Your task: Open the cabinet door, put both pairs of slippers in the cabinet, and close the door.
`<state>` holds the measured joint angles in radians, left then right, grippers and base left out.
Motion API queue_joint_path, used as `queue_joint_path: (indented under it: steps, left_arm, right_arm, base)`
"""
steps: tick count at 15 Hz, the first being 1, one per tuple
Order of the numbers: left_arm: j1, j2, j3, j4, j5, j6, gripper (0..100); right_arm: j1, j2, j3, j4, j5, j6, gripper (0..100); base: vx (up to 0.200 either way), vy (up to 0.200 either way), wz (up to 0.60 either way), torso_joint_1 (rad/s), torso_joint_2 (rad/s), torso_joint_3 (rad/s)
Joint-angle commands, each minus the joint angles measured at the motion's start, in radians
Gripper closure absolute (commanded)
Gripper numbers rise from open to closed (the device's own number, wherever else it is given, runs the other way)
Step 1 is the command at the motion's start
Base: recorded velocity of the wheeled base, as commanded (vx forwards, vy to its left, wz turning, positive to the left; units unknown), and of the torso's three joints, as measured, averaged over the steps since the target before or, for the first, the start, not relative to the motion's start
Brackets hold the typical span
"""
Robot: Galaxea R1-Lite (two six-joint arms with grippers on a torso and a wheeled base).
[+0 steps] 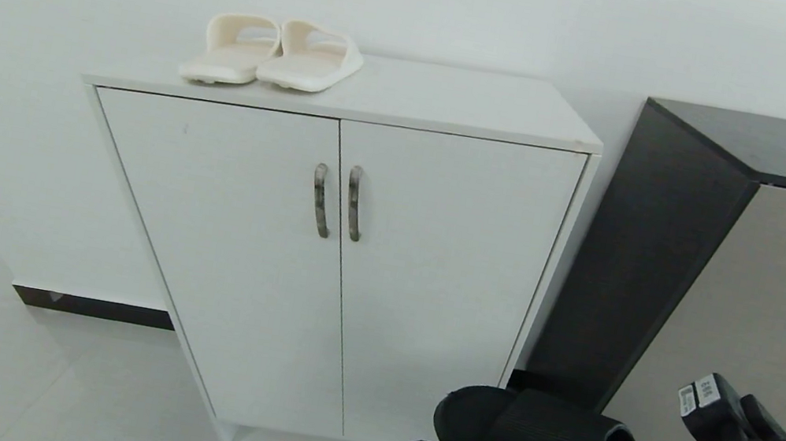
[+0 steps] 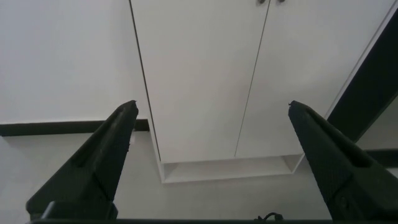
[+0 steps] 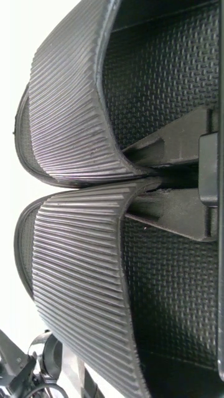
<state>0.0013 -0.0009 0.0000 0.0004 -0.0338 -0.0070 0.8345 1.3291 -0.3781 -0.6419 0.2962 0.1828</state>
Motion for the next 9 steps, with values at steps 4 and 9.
queue_joint_path:
  steps: [4,9]
  left_arm:
    - [0.000,0.001,0.000,0.000,0.000,-0.001,0]
    - [0.000,0.001,0.000,0.000,0.003,-0.007,0]
  right_arm:
    - [-0.002,0.002,0.004,0.001,0.021,0.000,100]
    - [-0.005,0.004,0.008,0.001,0.023,-0.002,100]
  base:
    - [0.000,0.000,0.00,-0.162,0.46,0.300]
    - [0.040,0.000,0.00,-0.108,0.38,0.272]
